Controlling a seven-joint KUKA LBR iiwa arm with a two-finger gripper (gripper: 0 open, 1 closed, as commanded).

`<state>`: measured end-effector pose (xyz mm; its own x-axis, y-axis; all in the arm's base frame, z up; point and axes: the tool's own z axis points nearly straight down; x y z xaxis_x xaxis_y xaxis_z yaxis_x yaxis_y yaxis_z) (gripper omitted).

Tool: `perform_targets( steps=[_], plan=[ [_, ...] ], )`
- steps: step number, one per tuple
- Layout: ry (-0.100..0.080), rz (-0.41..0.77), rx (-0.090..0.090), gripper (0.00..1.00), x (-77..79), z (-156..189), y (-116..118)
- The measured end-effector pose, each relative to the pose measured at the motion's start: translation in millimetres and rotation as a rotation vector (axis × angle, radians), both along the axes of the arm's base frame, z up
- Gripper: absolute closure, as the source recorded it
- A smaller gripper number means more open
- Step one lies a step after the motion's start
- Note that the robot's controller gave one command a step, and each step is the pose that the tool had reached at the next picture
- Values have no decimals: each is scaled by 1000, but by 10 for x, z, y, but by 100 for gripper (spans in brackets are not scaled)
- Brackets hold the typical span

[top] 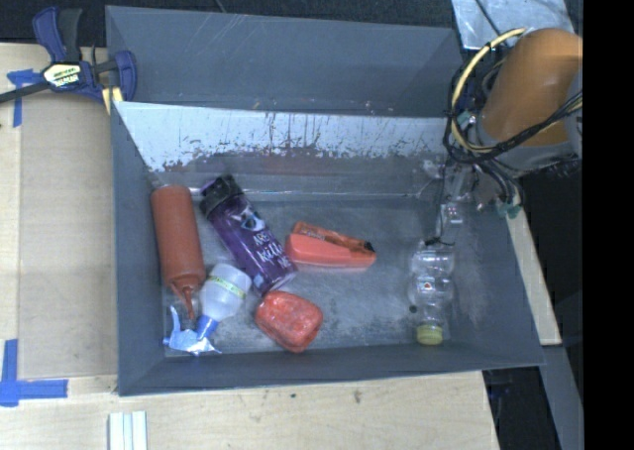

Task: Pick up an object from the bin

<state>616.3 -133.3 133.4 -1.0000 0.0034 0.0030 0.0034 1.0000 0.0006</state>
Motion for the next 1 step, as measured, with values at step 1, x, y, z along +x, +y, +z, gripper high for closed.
perform_targets(
  steps=[1],
  plan=[
    [-6,3,-2,0,12,50,4]
  ],
)
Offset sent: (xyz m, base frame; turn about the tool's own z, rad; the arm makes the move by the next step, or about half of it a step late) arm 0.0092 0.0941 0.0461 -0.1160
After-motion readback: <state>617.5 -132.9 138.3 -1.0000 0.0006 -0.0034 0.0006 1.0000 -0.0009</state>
